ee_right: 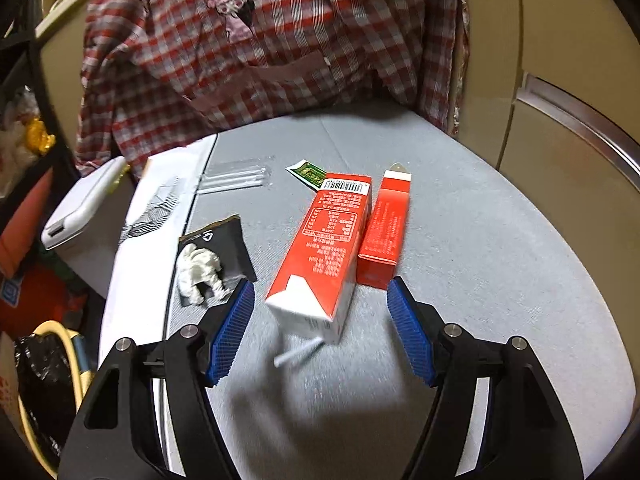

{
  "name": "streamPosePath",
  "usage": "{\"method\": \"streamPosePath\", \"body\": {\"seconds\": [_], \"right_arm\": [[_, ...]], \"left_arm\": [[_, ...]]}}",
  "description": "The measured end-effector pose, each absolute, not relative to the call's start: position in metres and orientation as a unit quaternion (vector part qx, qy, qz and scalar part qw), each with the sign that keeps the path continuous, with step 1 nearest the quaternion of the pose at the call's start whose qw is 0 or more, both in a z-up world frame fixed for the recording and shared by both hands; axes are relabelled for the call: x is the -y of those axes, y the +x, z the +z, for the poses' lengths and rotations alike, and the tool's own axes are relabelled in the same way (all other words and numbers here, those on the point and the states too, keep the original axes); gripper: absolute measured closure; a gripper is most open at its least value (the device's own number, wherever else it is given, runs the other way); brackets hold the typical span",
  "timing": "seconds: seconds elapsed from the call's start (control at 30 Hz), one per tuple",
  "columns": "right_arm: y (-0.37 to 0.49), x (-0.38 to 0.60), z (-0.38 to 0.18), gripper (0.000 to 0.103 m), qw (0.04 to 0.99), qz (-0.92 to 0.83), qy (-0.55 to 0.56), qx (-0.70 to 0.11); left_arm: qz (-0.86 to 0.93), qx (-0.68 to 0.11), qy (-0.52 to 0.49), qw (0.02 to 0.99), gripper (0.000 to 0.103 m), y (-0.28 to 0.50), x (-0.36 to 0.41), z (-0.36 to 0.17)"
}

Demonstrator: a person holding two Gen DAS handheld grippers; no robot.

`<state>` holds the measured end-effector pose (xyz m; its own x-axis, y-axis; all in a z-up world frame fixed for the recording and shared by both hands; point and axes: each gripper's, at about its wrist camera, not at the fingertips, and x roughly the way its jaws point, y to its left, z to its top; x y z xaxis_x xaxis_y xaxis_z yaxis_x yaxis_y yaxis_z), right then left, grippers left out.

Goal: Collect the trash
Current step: 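Move both grippers back to the table toward the milk carton, then grasp the red-and-white milk carton with the right gripper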

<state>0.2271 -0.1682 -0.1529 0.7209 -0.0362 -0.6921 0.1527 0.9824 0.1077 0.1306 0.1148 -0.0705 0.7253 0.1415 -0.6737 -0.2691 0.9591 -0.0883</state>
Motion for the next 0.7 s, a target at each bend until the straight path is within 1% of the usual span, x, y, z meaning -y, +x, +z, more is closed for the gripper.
{"method": "streamPosePath", "body": {"seconds": [0.13,0.2,0.23,0.37,0.43,0.57,0.7], "right_arm": [[0.241,0.163,-0.161,0.035,0.922,-0.053,0.074,-0.376],[0.245,0.159,-0.164,0.052,0.923,-0.049,0.063,-0.377],[0.245,0.157,-0.165,0.057,0.923,-0.047,0.054,-0.377],[0.234,0.158,-0.155,0.062,0.929,-0.040,0.048,-0.364],[0.223,0.160,-0.140,0.064,0.934,-0.033,0.044,-0.352],[0.206,0.171,-0.107,0.064,0.939,-0.021,0.049,-0.339],[0.179,0.189,-0.066,0.064,0.952,-0.010,0.031,-0.303]], "left_arm": [[0.117,-0.357,-0.084,0.923,0.014,0.132,-0.120,-0.072],[0.121,-0.356,-0.079,0.923,0.014,0.132,-0.121,-0.072],[0.121,-0.355,-0.077,0.924,0.014,0.131,-0.121,-0.071],[0.120,-0.355,-0.074,0.924,0.014,0.132,-0.120,-0.071],[0.119,-0.353,-0.073,0.925,0.014,0.133,-0.117,-0.071],[0.110,-0.347,-0.066,0.929,0.014,0.134,-0.106,-0.071],[0.099,-0.342,-0.051,0.933,0.014,0.136,-0.090,-0.070]]}}
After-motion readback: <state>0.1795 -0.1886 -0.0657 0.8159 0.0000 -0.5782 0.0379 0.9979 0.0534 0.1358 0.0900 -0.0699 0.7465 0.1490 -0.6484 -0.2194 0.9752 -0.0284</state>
